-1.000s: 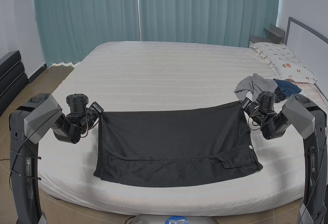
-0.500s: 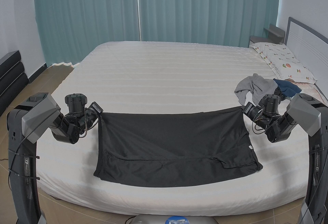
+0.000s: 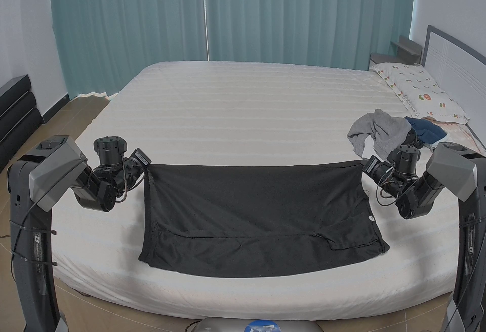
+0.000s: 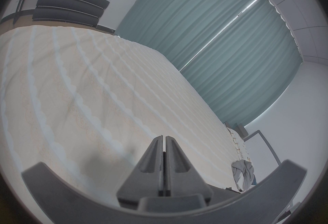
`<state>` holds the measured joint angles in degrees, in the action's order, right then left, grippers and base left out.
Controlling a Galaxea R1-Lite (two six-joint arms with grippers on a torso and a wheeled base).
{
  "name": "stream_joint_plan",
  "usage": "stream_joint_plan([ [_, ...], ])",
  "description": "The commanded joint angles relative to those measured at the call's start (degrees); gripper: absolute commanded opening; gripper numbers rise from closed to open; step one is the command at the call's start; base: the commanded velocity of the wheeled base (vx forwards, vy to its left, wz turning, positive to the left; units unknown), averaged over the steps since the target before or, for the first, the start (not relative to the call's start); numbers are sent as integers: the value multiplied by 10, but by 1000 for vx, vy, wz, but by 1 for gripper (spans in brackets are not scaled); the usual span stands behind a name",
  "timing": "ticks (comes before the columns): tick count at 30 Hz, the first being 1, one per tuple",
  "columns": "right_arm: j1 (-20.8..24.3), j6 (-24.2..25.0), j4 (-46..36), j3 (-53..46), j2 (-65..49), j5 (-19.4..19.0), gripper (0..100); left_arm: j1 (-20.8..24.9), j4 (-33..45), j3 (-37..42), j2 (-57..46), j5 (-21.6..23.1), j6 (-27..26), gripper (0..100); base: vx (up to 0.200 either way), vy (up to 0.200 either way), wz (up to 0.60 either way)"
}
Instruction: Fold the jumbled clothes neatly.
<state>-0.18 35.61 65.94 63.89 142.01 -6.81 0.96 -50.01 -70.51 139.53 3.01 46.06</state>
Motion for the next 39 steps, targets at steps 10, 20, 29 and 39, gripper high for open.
stream_joint_plan([
  [10, -4, -5, 9, -23, -9, -6, 0, -3, 1, 6, -1, 0, -15, 0, 0, 0, 0],
  [20, -3, -31, 9, -85, -27, -33, 0, -8, -35, 52, -3, 1, -50, 0, 0, 0, 0],
  [29, -1, -59, 14, -137, -43, -35, 0, -2, -57, 109, -1, 1, -92, 0, 0, 0, 0],
  [39, -3, -85, 73, -214, -49, -43, 0, -1, -120, 192, -8, 1, -134, 0, 0, 0, 0],
])
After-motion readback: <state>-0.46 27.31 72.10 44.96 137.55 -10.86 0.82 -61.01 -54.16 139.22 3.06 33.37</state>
